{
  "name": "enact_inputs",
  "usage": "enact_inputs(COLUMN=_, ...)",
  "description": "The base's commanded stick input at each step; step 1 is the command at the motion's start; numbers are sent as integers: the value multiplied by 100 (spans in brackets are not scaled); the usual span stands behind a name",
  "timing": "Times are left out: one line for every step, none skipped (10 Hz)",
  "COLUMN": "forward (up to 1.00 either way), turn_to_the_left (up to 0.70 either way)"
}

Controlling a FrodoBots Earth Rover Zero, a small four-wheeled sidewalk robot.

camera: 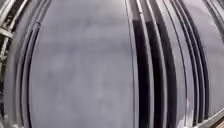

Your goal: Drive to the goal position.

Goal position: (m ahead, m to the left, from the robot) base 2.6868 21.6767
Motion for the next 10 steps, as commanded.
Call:
enact_inputs(forward=0, turn_to_the_left=0)
enact_inputs(forward=0, turn_to_the_left=0)
enact_inputs(forward=0, turn_to_the_left=0)
enact_inputs(forward=0, turn_to_the_left=0)
enact_inputs(forward=-11, turn_to_the_left=0)
enact_inputs(forward=-60, turn_to_the_left=0)
enact_inputs(forward=-70, turn_to_the_left=0)
enact_inputs(forward=-70, turn_to_the_left=0)
enact_inputs(forward=-70, turn_to_the_left=0)
enact_inputs(forward=-70, turn_to_the_left=0)
